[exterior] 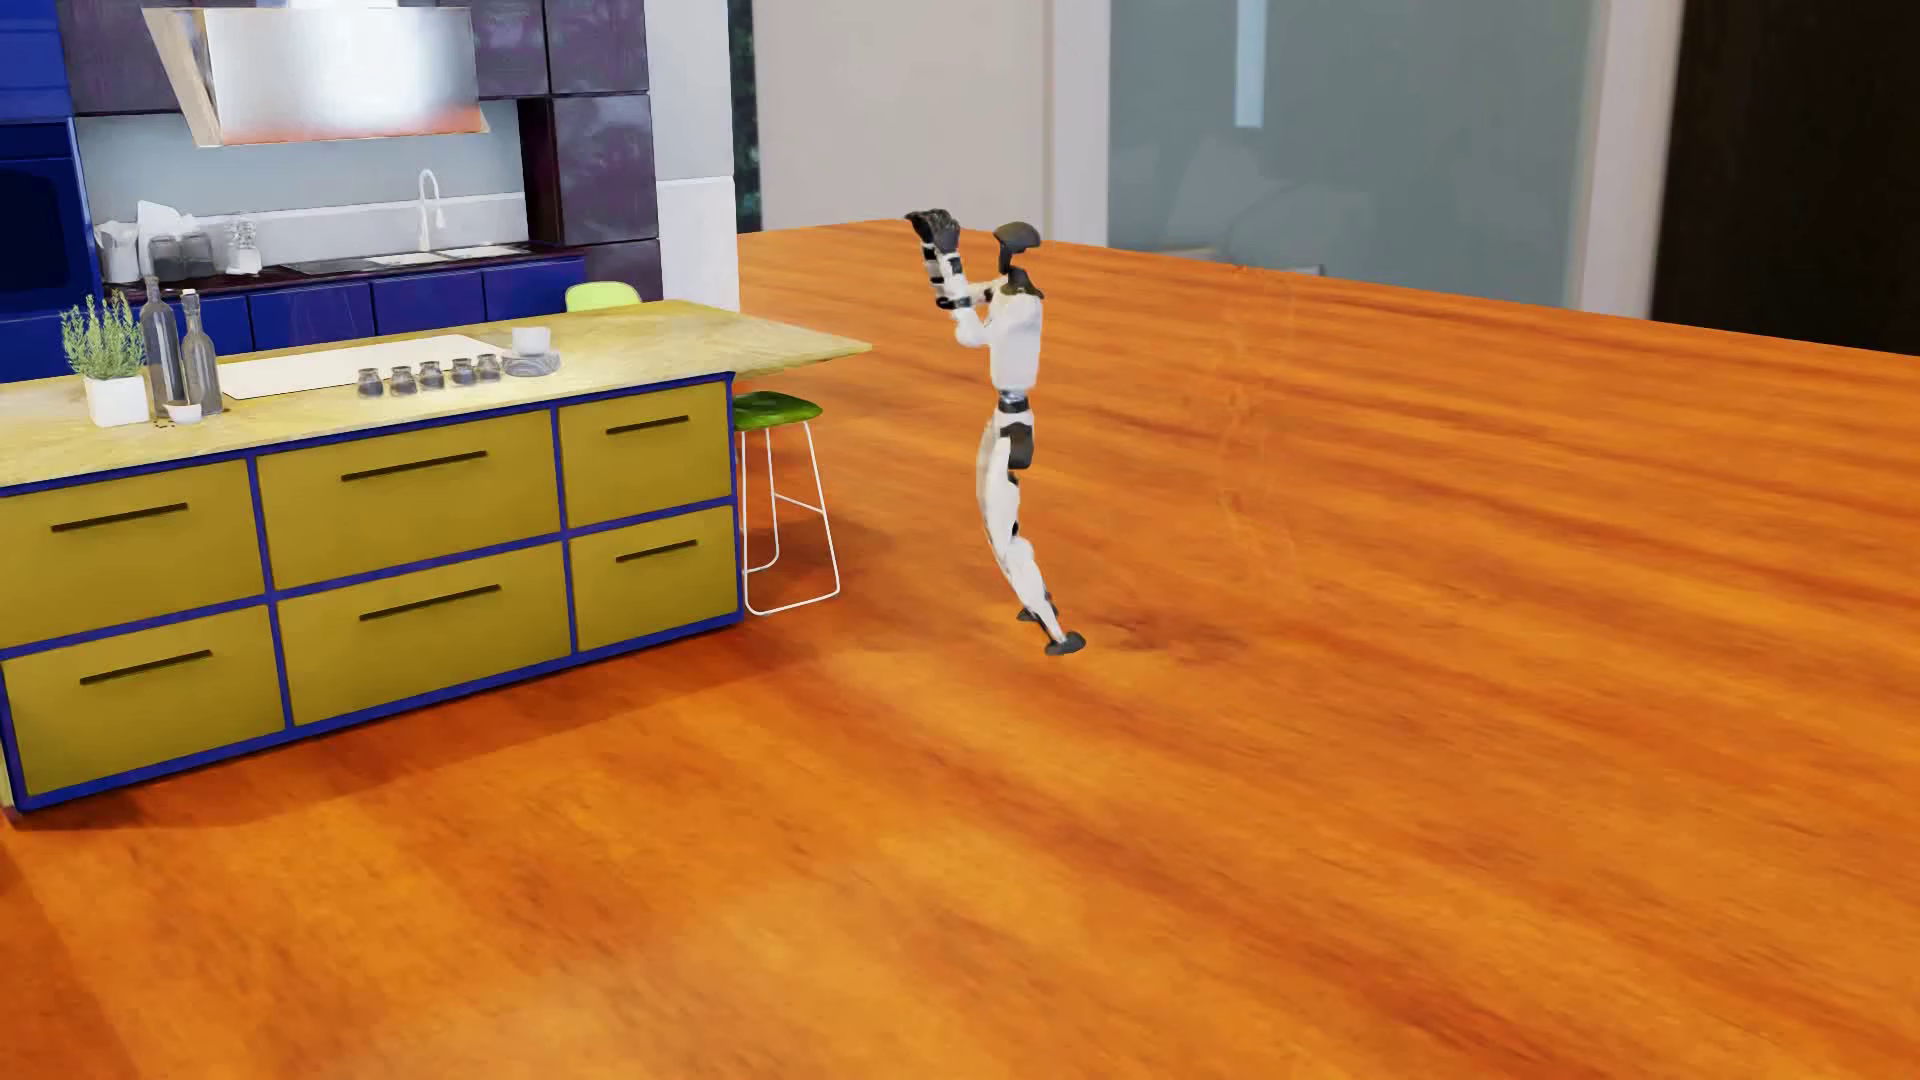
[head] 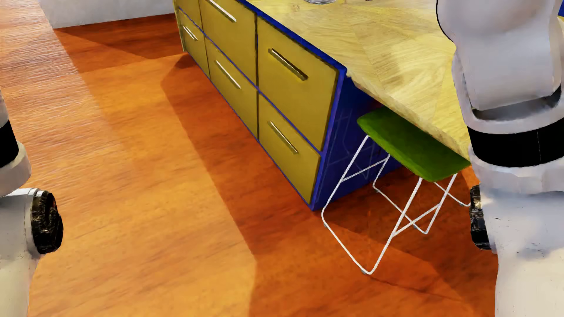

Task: Remain stationary

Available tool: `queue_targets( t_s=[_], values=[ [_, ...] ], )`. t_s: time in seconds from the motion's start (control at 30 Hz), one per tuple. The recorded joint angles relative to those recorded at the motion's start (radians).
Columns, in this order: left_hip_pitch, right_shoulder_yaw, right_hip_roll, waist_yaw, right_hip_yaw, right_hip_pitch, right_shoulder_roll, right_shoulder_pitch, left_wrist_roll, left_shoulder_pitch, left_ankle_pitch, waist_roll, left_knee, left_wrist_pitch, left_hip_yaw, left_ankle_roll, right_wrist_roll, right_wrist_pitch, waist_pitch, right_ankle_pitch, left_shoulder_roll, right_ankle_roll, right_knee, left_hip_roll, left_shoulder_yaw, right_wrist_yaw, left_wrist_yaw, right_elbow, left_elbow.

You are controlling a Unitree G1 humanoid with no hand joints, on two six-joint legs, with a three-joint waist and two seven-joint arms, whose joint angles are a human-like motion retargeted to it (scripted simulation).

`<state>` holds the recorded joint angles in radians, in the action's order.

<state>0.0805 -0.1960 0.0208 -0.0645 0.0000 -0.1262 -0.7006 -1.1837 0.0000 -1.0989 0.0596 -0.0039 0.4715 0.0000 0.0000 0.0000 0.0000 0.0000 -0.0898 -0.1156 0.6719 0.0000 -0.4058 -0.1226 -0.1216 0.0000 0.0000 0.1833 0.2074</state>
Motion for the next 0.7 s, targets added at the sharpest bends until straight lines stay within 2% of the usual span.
queue_targets(
  t_s=[0.6, 0.7],
  values=[
    [0.000, 0.008, -0.007, -0.007, 0.000, -0.001, -0.003, 0.036, 0.000, 0.078, 0.000, -0.004, -0.005, 0.000, 0.000, 0.000, 0.000, 0.000, -0.001, 0.032, 0.011, 0.000, 0.005, 0.008, -0.020, 0.000, 0.000, -0.008, -0.019],
    [-0.001, -0.052, -0.010, -0.003, 0.000, 0.001, -0.008, 0.100, 0.000, 0.170, 0.004, -0.006, -0.008, 0.000, 0.000, 0.000, 0.000, 0.000, -0.001, 0.028, 0.037, 0.000, 0.007, 0.012, 0.050, 0.000, 0.000, 0.009, -0.049]
  ],
)
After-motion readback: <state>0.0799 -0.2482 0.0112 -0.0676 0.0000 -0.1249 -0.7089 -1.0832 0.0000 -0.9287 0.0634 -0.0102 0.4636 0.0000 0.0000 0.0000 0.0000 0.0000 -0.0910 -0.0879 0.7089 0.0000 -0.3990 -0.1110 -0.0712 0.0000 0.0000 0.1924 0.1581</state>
